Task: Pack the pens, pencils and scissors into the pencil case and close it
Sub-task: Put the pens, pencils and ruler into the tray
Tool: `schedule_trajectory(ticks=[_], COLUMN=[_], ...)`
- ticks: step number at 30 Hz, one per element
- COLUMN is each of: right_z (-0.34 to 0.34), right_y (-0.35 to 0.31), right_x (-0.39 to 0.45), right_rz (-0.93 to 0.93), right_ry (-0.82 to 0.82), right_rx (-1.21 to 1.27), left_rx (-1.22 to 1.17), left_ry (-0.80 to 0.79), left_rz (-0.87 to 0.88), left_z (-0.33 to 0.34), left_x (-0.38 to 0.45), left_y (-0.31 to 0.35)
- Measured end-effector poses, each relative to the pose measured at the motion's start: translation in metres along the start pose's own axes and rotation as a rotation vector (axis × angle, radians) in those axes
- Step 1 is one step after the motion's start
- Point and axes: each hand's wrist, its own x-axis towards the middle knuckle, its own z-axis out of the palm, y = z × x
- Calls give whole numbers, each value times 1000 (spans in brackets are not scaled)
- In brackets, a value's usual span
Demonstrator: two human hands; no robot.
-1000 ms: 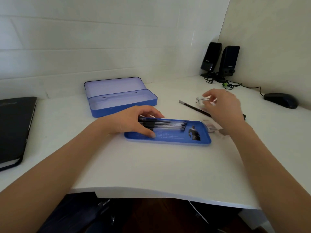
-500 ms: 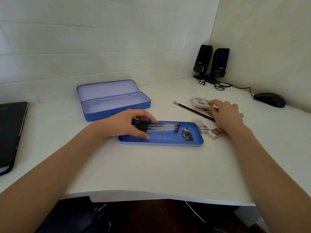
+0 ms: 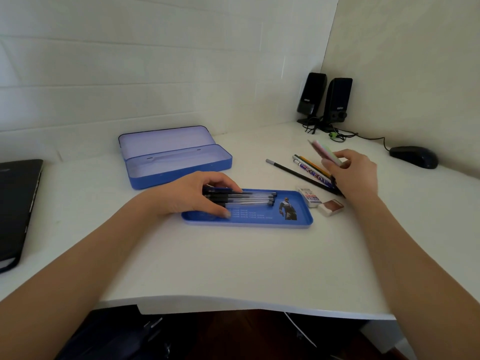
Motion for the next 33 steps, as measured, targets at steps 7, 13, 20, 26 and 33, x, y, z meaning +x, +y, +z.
schedule_trajectory(ticks=[7, 13, 20, 26, 33], right_z=[1, -4, -13, -19, -19], right_y=[-12, -22, -12, 6, 16], right_x=[-7, -9, 0, 9, 14], right_rz=[-68, -57, -12, 73, 147], right_ry=[-197, -174, 110, 239, 173], right_rx=[93, 217, 181, 135, -29], left_rx=[4, -6, -10, -11, 0], left_ry=[1, 4, -5, -9, -2], left_rz=[-3, -2, -5, -8, 1], left_z=[0, 0, 0, 0, 0], left_x=[0, 1, 0, 0, 0], left_y=[-1, 0, 0, 0, -1])
